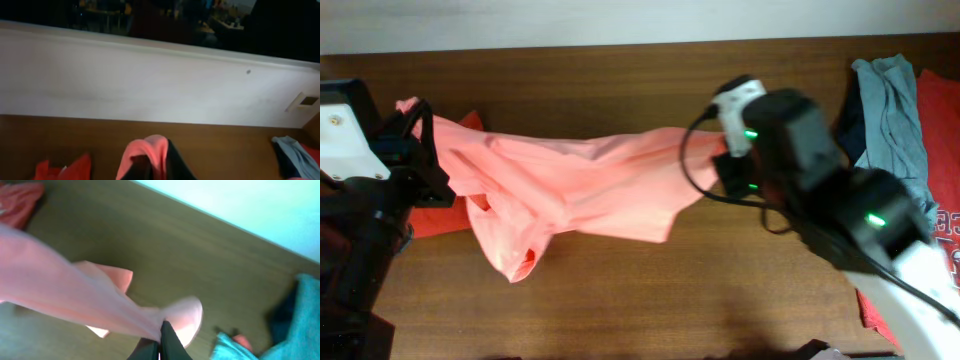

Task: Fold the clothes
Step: 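Pull the shirt rightward with the right gripper, stretching it flat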

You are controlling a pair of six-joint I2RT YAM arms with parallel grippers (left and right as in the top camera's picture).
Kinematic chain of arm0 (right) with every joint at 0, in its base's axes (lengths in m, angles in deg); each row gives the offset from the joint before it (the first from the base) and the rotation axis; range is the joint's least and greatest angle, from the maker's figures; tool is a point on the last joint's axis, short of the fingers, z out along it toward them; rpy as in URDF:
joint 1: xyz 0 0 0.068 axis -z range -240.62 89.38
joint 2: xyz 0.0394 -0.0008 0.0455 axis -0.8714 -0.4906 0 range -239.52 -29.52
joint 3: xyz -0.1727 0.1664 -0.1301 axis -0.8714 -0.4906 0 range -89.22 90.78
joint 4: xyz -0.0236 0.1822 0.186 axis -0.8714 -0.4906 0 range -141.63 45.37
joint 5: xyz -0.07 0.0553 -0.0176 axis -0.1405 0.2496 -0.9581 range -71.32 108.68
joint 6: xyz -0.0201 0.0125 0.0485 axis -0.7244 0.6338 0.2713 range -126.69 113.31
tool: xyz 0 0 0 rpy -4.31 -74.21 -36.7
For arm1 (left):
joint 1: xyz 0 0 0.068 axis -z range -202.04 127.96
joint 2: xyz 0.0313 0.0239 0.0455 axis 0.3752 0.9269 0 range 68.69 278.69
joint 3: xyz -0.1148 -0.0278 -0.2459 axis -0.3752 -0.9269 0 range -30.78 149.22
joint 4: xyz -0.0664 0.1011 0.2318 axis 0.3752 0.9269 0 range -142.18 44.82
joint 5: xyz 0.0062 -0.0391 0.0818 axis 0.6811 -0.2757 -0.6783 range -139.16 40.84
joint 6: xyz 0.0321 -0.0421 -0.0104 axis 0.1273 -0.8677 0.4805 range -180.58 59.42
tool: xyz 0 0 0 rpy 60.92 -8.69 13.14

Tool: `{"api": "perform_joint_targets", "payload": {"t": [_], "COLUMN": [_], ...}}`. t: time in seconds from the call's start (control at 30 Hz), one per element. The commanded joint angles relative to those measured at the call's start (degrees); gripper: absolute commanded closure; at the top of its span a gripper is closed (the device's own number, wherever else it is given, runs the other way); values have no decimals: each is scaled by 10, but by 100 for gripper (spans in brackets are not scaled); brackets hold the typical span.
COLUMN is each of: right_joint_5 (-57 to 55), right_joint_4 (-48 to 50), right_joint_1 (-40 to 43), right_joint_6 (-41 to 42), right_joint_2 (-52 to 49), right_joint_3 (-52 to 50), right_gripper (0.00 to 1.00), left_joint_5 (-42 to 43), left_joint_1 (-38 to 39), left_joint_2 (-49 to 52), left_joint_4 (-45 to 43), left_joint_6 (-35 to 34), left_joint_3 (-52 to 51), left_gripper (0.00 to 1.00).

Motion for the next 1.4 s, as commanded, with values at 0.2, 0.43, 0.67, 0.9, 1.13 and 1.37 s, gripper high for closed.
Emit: {"api": "perform_joint_targets", "payload": {"t": [0.2, 0.43, 0.67, 0.9, 1.13, 1.37], "right_joint_5": [-106, -130, -124, -20, 59, 59], "right_joint_4": [-103, -183, -194, -174, -37, -6], "right_joint_1": [28, 28, 53, 162, 272, 308], "right_joint_6": [-5, 2, 2, -23, -38, -40], "right_joint_2": [37, 37, 2, -130, -277, -290], "right_joint_3": [159, 237, 242, 242, 242, 348], "right_gripper": [96, 96, 96, 96, 96, 96], "left_joint_5": [-7, -7, -7, -6, -6, -16], "left_joint_1": [-1, -1, -1, -1, -1, -2], "left_joint_2": [-4, -4, 26, 121, 267, 346], "left_joint_4": [37, 65, 66, 29, -112, -184], "left_joint_6": [26, 37, 36, 47, 75, 102], "left_joint_3": [2, 2, 2, 2, 2, 102], "left_gripper": [87, 99, 100, 100, 100, 100]}}
